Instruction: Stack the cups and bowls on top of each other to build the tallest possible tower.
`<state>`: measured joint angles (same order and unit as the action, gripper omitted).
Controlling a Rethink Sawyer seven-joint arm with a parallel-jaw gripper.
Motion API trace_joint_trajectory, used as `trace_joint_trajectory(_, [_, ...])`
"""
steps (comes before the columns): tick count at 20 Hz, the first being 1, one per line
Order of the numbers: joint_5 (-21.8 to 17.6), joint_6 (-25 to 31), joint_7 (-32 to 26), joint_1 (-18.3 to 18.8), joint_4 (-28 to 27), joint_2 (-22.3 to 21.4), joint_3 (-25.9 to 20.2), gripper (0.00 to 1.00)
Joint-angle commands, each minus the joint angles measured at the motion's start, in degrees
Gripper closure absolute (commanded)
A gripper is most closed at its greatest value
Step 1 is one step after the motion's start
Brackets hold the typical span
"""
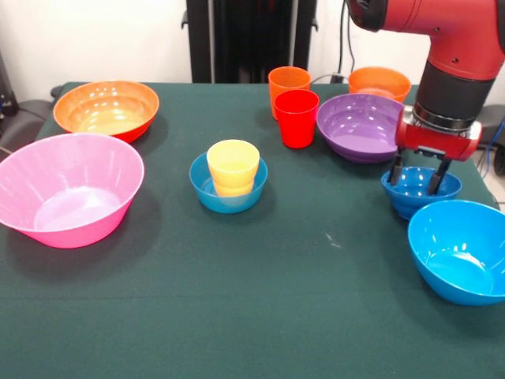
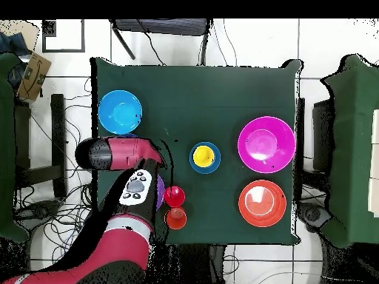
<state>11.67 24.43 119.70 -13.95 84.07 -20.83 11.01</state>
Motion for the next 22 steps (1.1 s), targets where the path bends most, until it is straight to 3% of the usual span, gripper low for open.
trace_joint_trajectory(1, [-2.4, 6.9, 2.5, 1.9, -3.8, 0.1, -2.1, 0.00])
trace_joint_trajectory(10, [-3.3, 7.8, 1.9, 2.1, -5.3, 0.7, -1.0, 0.00])
trace_joint_trajectory(22, [-5.1, 2.5, -1.3, 4.7, -4.2, 2.3, -3.0, 0.00])
